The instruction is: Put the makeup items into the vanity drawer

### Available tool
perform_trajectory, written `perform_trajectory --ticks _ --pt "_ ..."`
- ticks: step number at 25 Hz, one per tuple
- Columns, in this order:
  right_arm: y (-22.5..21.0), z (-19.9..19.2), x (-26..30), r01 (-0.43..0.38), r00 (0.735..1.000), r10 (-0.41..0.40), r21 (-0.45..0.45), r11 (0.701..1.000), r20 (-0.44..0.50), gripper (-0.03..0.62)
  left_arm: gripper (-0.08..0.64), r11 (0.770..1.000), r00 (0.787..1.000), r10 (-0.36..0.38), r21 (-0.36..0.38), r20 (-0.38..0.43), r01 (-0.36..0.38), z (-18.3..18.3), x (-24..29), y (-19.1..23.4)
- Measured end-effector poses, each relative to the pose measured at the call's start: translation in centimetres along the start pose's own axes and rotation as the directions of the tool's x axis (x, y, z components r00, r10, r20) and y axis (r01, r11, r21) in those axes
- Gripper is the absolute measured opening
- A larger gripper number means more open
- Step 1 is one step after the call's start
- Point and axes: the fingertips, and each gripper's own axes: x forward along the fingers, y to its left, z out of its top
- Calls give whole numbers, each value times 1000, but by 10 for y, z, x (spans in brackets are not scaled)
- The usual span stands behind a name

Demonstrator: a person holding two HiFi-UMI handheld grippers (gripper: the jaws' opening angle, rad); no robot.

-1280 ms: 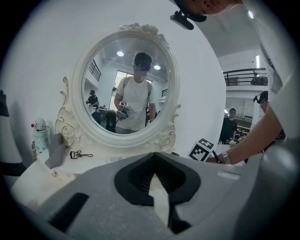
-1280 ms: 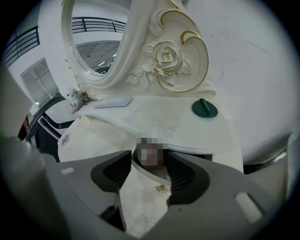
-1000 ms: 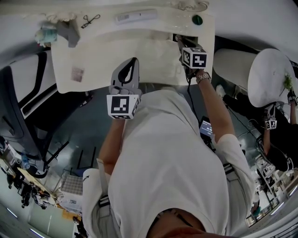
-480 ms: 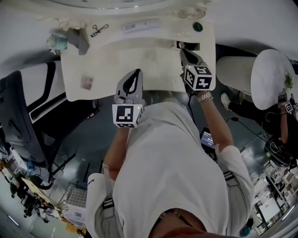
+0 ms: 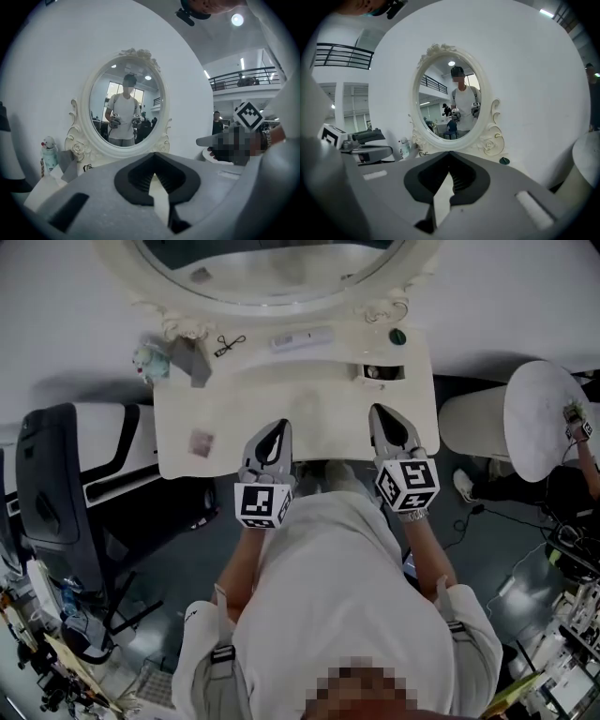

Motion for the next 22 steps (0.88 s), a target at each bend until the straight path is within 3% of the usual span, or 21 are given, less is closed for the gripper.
perform_trajectory --ticks 5,12,22 --pt "17 7 -40 10 998 -14 59 998 62 6 6 999 999 -31 36 23 30 7 -11 -14" --pt "27 13 -83 -11 992 0 85 996 126 6 6 999 996 3 45 84 -7 23 -39 -37" --pt "58 -26 -170 -106 991 100 81 991 84 6 6 994 994 103 28 36 -104 -6 -137 -106"
